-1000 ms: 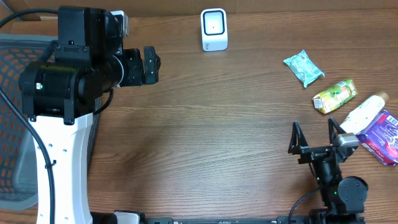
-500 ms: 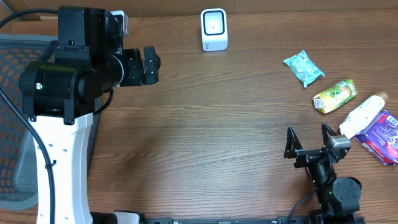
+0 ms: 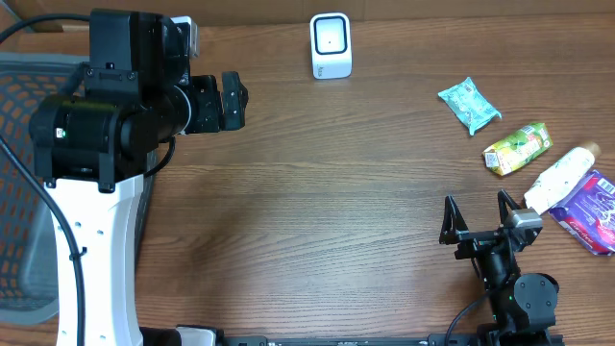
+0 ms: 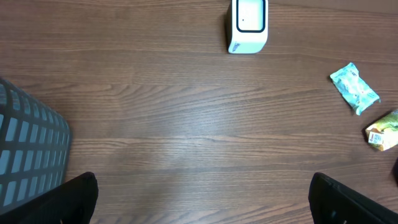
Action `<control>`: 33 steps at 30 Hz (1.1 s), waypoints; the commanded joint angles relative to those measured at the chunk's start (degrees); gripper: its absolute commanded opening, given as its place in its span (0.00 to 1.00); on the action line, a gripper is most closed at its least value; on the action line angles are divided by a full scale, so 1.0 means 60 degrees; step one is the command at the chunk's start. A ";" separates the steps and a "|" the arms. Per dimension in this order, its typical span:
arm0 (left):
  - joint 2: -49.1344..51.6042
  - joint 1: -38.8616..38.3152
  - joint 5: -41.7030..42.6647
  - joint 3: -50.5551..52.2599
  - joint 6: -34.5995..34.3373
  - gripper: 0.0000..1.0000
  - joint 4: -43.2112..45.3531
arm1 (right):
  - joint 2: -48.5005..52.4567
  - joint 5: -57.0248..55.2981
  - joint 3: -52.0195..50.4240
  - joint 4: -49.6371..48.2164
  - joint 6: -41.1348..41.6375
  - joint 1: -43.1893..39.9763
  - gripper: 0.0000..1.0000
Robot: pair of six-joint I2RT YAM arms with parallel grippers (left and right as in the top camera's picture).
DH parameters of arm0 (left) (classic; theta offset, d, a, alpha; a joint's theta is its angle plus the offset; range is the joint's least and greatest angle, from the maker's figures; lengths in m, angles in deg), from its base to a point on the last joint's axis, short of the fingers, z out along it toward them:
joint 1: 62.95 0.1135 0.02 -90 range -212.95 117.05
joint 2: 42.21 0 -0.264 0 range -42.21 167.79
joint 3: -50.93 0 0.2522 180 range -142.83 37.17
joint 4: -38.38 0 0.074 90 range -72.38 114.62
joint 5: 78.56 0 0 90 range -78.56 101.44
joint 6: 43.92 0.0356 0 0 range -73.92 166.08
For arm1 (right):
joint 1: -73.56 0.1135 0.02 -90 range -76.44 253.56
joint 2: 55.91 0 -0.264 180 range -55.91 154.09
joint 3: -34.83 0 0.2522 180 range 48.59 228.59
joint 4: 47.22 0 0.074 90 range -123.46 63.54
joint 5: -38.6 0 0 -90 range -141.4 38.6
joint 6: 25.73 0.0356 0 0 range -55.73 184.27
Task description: Scan the item barcode
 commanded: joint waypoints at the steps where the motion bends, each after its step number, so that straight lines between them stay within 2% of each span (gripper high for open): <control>1: 0.0033 -0.0011 -0.0033 -0.0087 0.0153 0.99 0.0011 | -0.0095 -0.0084 -0.0098 -0.0055 -0.0069 0.0066 1.00; 25: -0.0346 -0.0011 -0.0033 0.0080 0.0153 1.00 0.0015 | -0.0095 -0.0084 -0.0098 -0.0055 -0.0069 0.0066 1.00; 28: -0.0929 -0.0007 -0.0033 0.0688 0.0153 0.99 0.0025 | -0.0095 -0.0084 -0.0098 -0.0055 -0.0069 0.0066 1.00; 33: -0.2524 0.0200 -0.0036 0.2896 0.0153 0.99 0.0051 | -0.0095 -0.0084 -0.0098 -0.0055 -0.0069 0.0066 1.00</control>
